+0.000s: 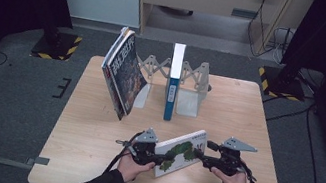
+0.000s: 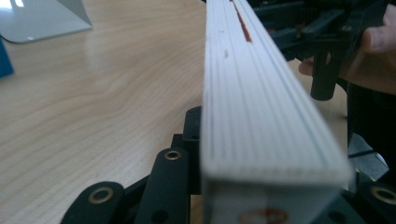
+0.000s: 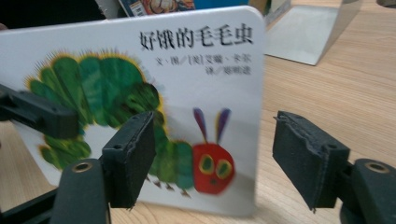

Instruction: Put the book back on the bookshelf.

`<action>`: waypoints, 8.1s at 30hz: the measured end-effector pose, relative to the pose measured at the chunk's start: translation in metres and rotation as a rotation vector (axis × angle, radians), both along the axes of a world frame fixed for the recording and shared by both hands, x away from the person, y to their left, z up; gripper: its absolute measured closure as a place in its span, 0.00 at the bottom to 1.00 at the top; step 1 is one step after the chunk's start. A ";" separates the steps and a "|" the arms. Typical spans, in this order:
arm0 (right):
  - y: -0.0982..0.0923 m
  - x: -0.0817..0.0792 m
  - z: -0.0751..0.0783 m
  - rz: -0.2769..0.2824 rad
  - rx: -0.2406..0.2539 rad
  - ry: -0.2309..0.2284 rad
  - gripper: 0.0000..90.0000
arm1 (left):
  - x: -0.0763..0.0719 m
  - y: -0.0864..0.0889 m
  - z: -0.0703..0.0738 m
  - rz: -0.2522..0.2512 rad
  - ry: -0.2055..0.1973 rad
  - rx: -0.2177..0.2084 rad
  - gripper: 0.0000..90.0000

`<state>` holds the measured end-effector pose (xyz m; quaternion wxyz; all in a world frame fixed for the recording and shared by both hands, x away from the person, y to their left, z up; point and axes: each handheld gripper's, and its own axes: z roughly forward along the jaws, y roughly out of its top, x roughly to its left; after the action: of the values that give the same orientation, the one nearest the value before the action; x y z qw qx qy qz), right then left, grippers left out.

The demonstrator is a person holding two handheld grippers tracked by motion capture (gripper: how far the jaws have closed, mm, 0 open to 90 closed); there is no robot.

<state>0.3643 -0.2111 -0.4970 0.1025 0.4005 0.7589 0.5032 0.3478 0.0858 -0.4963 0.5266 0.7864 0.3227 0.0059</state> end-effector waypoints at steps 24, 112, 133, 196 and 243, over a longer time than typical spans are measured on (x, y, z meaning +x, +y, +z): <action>-0.030 0.008 -0.007 -0.160 -0.192 0.054 0.25 | -0.001 0.011 0.039 0.134 -0.045 -0.022 0.83; -0.045 0.008 -0.042 -0.200 -0.359 0.081 0.02 | 0.098 -0.064 0.041 0.541 -0.267 0.032 0.83; -0.045 0.008 -0.042 -0.200 -0.358 0.081 0.02 | 0.114 -0.077 0.021 0.563 -0.284 0.038 0.82; -0.043 0.007 -0.042 -0.206 -0.355 0.085 0.02 | 0.087 -0.077 -0.006 0.414 -0.256 0.054 0.67; -0.043 0.007 -0.042 -0.200 -0.358 0.086 0.01 | 0.122 -0.100 -0.003 0.337 -0.267 0.151 0.61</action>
<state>0.3717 -0.2539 -0.5390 0.1889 0.4703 0.7963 0.3303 0.4698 -0.0146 -0.4998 0.4957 0.7510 0.3756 0.2220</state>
